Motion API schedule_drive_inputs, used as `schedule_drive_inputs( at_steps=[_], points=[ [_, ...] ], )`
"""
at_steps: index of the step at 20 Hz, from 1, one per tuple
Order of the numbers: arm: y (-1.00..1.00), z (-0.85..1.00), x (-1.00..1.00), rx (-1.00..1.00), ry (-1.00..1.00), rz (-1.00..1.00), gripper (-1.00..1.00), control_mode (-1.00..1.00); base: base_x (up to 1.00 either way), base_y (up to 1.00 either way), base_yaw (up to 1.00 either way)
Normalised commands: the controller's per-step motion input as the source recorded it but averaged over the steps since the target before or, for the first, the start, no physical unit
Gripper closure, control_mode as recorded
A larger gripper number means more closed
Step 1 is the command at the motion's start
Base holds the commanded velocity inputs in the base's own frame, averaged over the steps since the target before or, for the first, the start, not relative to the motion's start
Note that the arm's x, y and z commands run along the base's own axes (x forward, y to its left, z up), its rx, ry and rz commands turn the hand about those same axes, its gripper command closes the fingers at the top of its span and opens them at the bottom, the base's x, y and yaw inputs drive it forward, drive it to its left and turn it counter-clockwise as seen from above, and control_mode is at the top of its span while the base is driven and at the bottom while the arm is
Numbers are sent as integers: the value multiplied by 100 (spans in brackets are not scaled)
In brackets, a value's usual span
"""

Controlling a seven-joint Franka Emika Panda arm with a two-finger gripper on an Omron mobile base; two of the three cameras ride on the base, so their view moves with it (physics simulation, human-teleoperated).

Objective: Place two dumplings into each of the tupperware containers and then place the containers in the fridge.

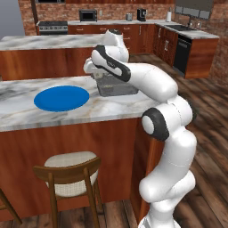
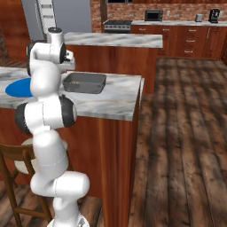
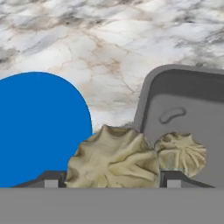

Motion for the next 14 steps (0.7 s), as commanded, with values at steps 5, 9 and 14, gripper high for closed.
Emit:
schedule_drive_inputs(
  at_steps=[5,9,14],
  points=[
    [-95,0,0,0,9,-12,100,-100,0,0,0],
    [-79,0,0,0,17,-14,100,-100,0,0,0],
    [-45,3,20,-2,25,-15,100,-100,0,0,0]
  ],
)
